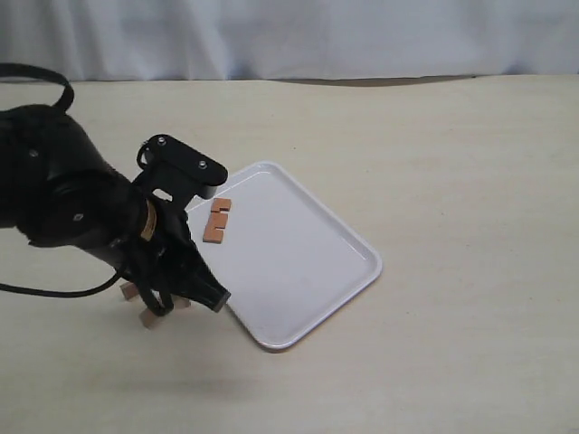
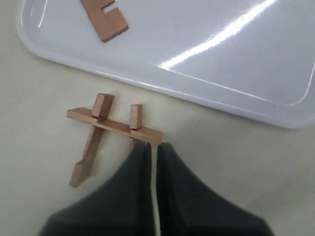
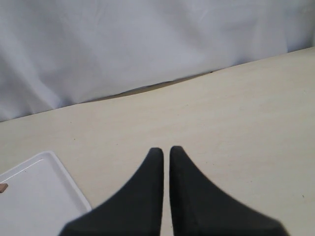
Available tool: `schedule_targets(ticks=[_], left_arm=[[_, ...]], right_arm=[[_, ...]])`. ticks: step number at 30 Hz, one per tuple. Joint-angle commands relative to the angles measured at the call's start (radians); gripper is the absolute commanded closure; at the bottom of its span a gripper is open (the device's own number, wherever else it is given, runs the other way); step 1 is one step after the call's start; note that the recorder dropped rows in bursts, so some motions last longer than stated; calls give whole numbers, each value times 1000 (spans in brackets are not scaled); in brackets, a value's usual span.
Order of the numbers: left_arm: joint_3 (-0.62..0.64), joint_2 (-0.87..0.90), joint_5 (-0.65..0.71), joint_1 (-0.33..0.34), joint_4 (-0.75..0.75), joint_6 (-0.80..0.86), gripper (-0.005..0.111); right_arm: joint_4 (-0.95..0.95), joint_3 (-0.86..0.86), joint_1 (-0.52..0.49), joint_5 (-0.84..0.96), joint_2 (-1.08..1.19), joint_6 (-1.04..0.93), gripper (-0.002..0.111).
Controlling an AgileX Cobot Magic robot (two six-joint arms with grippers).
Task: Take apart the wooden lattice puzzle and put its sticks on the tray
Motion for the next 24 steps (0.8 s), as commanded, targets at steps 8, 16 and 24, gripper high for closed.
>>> schedule_targets(ticks=[8, 16, 24], left_arm=[[-58, 60, 181, 0, -302, 587, 102], [-58, 169, 79, 0, -327, 141, 101], [-58, 205, 67, 0, -200, -105, 93]], right_arm=[[-7, 3, 3, -1, -4, -1, 104], [-7, 3, 3, -1, -4, -1, 104], [-7, 3, 3, -1, -4, -1, 104]])
